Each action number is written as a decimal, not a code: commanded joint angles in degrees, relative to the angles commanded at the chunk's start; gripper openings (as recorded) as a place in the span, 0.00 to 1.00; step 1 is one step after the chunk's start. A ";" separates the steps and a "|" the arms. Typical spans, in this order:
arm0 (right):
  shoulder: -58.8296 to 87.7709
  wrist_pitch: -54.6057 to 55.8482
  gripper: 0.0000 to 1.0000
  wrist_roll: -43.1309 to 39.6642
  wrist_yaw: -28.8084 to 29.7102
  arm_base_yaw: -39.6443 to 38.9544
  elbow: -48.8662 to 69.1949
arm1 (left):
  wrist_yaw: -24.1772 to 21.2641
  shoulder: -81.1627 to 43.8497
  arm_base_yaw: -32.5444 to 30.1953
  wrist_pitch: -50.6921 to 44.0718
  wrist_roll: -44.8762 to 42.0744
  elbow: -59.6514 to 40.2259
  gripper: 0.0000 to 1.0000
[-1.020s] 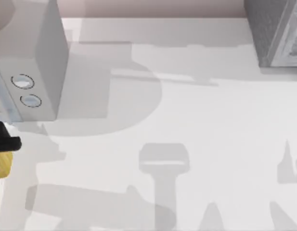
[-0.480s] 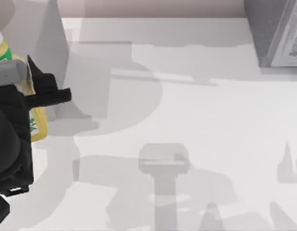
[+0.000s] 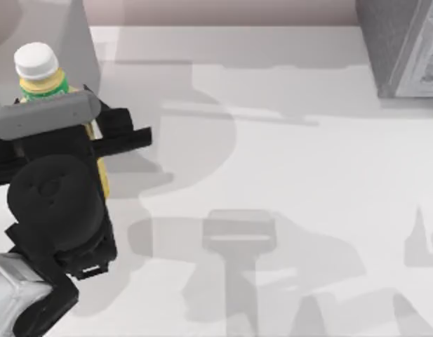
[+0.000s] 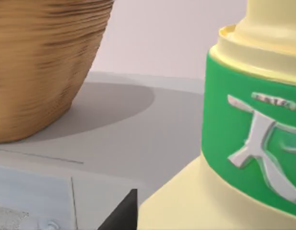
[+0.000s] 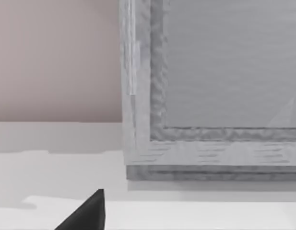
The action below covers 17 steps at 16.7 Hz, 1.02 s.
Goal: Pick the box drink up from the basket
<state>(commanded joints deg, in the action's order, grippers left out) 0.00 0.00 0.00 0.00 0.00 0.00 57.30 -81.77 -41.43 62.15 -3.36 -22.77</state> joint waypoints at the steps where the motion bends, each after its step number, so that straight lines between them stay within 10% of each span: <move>1: 0.00 0.00 1.00 0.00 0.00 0.00 0.00 | 0.04 -0.06 -0.03 0.05 0.00 -0.02 0.00; 17: 0.00 0.00 1.00 0.00 0.00 0.00 0.00 | -8.20 -18.69 7.93 16.45 0.70 -1.58 0.00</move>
<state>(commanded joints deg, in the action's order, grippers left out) 0.00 0.00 0.00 0.00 0.00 0.00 49.10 -100.46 -33.50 78.60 -2.66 -24.35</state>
